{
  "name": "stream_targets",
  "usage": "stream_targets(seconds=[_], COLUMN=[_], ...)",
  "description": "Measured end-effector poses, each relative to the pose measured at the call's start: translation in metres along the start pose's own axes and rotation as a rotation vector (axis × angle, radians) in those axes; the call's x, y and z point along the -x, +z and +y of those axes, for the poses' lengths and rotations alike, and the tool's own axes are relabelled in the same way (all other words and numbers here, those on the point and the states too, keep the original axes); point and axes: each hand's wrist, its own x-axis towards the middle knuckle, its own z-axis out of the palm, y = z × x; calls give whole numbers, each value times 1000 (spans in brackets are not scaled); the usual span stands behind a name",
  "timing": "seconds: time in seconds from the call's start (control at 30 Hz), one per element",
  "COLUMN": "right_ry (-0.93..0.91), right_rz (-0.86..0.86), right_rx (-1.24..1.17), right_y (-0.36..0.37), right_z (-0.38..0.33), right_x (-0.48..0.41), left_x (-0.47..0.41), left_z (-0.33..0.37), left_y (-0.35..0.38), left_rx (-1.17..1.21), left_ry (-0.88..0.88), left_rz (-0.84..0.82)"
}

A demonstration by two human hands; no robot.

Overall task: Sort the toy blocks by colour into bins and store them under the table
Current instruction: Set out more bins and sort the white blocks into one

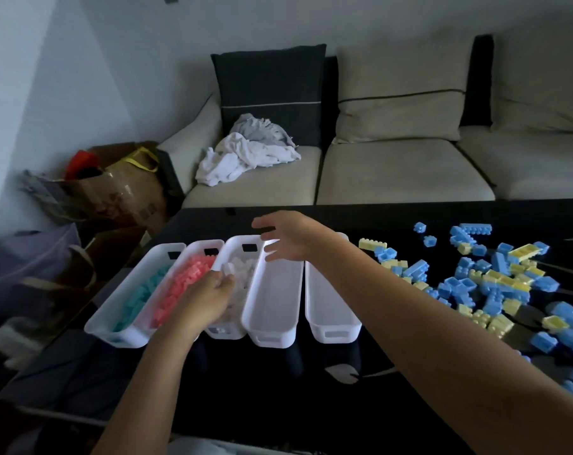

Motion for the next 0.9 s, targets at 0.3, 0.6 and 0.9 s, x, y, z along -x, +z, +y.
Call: stream_targets(seconds=[0.3,0.6,0.9], right_ry=[-240,115,422], right_rz=[232,521,671], right_rx=[948,1329,1270], right_y=[-101,-235,-292], right_z=[21,82,137], right_x=[107,243,303], left_x=[35,99,139], left_z=[73,131,143], left_y=[42,168,262], left_rx=[108,119,-172], left_ry=[402,839,1191], left_rz=[55,-454,-408])
